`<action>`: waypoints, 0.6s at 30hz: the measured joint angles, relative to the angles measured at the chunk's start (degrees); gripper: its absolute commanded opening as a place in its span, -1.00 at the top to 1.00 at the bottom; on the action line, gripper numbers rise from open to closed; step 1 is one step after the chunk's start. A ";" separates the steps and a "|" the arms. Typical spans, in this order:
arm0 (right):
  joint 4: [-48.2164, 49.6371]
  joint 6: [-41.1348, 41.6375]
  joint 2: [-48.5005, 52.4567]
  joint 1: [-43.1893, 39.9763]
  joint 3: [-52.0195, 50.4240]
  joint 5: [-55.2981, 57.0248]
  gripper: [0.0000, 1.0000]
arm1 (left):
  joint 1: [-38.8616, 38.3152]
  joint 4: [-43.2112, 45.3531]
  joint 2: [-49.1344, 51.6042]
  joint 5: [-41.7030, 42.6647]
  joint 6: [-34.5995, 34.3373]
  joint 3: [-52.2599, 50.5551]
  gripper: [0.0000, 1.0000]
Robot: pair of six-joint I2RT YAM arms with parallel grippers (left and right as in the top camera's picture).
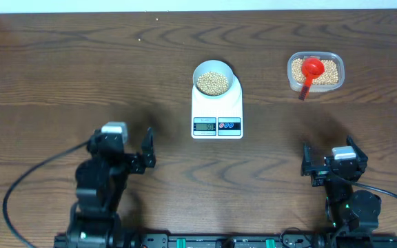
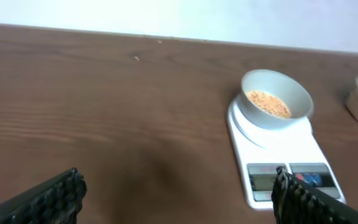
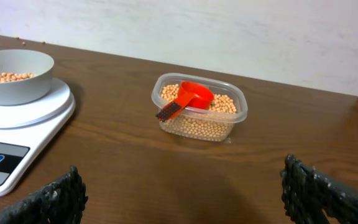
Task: Scoop item into bowl and weigh 50g on scale
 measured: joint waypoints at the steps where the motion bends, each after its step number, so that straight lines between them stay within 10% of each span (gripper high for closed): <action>1: -0.02 0.00 -0.02 0.00 0.00 0.00 -0.98 | 0.85 0.79 -2.03 0.04 -0.02 -1.60 -0.95; 18: -0.02 0.00 -0.02 0.00 0.00 0.00 -0.99 | 4.02 13.75 -18.40 0.04 10.38 -20.83 -0.95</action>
